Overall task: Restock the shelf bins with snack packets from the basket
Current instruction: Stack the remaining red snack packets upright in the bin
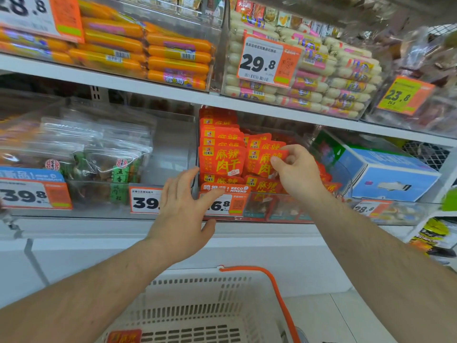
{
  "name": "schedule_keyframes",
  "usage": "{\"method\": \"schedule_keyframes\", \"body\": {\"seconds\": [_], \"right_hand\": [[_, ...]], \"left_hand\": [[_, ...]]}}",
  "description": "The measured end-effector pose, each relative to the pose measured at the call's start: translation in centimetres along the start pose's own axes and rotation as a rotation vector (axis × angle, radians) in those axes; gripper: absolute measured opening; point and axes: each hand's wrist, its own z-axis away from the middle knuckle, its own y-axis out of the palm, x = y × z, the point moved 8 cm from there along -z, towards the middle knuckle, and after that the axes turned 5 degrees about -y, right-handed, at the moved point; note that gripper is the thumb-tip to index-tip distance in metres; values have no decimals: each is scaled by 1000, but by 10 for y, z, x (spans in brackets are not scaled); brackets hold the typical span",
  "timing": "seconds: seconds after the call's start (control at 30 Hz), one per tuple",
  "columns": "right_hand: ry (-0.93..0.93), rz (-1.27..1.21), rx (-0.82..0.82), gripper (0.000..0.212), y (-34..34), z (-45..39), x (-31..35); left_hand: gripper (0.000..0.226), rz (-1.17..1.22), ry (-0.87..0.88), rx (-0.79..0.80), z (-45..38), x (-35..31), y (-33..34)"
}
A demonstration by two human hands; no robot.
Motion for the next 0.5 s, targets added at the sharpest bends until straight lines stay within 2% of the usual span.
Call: {"method": "schedule_keyframes", "body": {"seconds": [0.07, 0.1, 0.17, 0.2, 0.27, 0.33, 0.4, 0.5], "right_hand": [[-42, -9, -151, 34, -12, 8, 0], [-112, 14, -250, 34, -19, 17, 2], [-332, 40, -360, 29, -16, 42, 12], [-429, 43, -332, 25, -4, 56, 15], [-462, 31, -122, 16, 41, 79, 7], [-341, 55, 141, 16, 99, 105, -22], [-143, 95, 419, 16, 162, 136, -62], [103, 133, 763, 6, 245, 190, -115]], "left_hand": [[56, -18, 183, -119, 11, -10, -6], [53, -33, 259, -124, 18, -12, -3], [44, -60, 319, -25, 27, -8, 7], [40, -73, 297, 94, 30, -2, 16], [40, -101, 127, 480, 44, 22, 43], [40, -86, -81, 829, 75, 54, 67], [42, -43, -218, 993, 103, 77, 79], [43, -34, -296, 1104, 136, 100, 93]]}}
